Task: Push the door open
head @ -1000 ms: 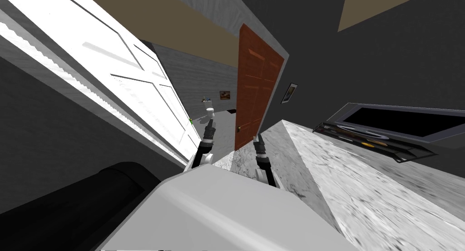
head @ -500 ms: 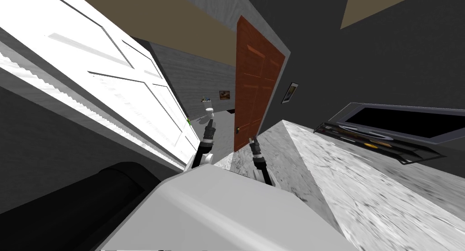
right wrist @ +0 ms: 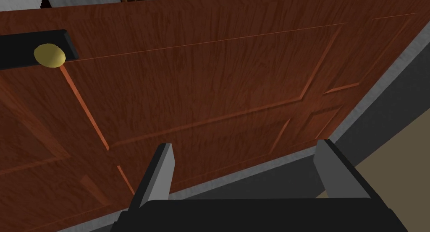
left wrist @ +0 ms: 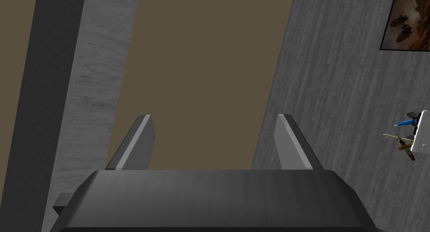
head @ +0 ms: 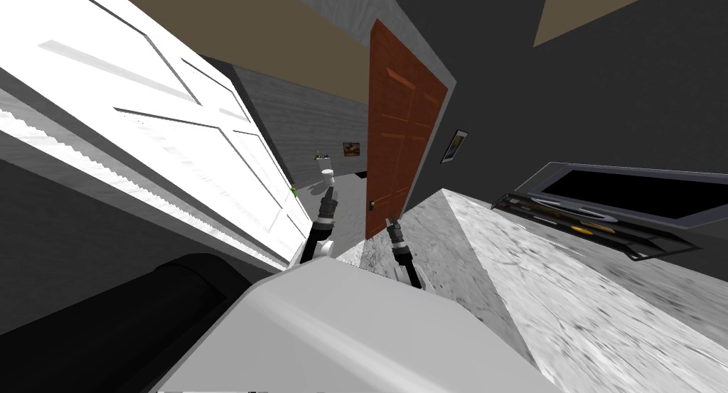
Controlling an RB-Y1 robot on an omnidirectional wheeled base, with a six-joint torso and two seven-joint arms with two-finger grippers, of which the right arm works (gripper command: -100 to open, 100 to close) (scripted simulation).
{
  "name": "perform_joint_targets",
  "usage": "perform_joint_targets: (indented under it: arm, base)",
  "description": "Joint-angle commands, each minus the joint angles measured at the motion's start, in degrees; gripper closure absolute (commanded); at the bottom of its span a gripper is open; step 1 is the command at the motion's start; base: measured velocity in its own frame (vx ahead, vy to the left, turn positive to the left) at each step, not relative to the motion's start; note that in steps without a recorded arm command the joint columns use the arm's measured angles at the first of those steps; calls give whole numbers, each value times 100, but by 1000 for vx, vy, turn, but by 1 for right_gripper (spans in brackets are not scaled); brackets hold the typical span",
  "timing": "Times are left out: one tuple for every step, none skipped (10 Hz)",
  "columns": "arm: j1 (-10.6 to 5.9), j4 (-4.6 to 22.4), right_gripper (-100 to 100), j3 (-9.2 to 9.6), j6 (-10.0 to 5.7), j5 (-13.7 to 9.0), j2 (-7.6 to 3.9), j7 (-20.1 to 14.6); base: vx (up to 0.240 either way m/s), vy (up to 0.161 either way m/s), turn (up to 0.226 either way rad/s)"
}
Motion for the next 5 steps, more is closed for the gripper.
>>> perform_joint_targets:
  arm:
    - [-118,286,-100,120,-52,45,-8,-56]
    - [-118,313,-100,120,-52,45,-8,-56]
    - [-203,515,-100,192,-86,71,-19,-97]
    - [-288,663,-100,265,-121,96,-31,-138]
    - [-373,854,-100,337,-155,122,-43,-179]
  base:
    - [85,-34,0]
    - [62,-20,4]
    - [63,-12,-2]
    - [82,-15,0]
    - [95,-17,3]
